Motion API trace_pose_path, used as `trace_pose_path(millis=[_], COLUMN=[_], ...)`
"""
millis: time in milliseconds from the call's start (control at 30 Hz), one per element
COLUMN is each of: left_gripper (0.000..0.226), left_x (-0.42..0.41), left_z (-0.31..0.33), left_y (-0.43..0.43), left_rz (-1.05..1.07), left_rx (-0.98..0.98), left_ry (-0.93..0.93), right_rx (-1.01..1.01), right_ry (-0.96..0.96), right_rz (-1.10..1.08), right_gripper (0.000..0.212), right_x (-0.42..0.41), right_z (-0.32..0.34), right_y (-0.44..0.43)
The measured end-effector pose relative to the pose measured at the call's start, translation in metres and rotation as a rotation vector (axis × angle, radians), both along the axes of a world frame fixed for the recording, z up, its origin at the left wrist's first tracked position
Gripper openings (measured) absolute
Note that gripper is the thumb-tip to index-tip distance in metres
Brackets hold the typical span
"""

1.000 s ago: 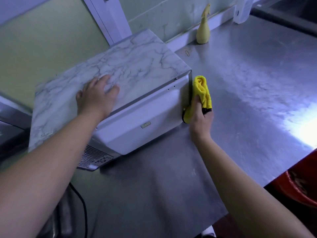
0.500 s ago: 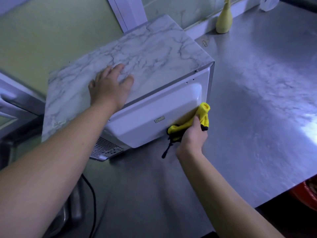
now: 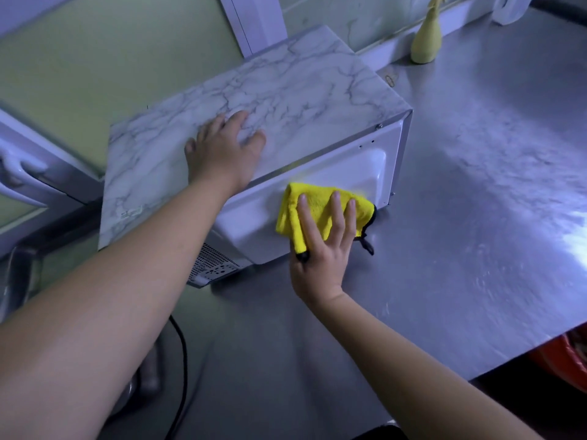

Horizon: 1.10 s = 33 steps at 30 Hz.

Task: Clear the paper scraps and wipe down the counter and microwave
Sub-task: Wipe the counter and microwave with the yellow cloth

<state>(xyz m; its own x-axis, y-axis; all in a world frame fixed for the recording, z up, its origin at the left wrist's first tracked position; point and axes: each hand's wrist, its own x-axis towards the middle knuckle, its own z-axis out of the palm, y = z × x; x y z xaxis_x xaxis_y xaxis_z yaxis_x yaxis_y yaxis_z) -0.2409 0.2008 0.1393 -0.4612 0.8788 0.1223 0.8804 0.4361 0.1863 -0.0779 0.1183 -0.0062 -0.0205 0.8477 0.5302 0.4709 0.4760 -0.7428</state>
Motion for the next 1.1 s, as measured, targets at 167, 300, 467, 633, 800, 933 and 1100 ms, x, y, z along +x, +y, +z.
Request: trace_pose_path(millis=[167,300,467,633,800,933,1100], left_gripper=[0.059,0.060,0.059,0.060,0.057,0.057,0.058], left_x=[0.001,0.000,0.000,0.001,0.001,0.001,-0.001], left_z=[0.001,0.000,0.000,0.001,0.001,0.000,-0.002], left_y=[-0.001,0.000,-0.001,-0.001,0.000,0.001,0.002], left_rz=[0.006,-0.003,-0.006,-0.015,-0.004,-0.001,0.010], left_rx=[0.007,0.009,0.010,0.016,0.037,0.040,0.051], left_ry=[-0.014,-0.011,-0.016,-0.015,-0.011,-0.017,-0.026], right_rx=[-0.216,-0.753,-0.429,-0.063,0.265,0.284,0.060], right_ry=[-0.348,0.476,1.007,0.122,-0.193,-0.393,-0.397], right_rz=[0.372,0.219,-0.161,0.003,0.220,0.309,0.440], right_gripper=[0.068,0.018,0.021,0.062,0.079,0.090,0.090], right_x=[0.069,0.084,0.064,0.003,-0.013,0.007,0.036], right_z=[-0.060,-0.028,0.062,0.067,-0.009,-0.074,-0.116], right_y=[-0.002,-0.006,0.004,0.017,-0.005,-0.005,-0.009])
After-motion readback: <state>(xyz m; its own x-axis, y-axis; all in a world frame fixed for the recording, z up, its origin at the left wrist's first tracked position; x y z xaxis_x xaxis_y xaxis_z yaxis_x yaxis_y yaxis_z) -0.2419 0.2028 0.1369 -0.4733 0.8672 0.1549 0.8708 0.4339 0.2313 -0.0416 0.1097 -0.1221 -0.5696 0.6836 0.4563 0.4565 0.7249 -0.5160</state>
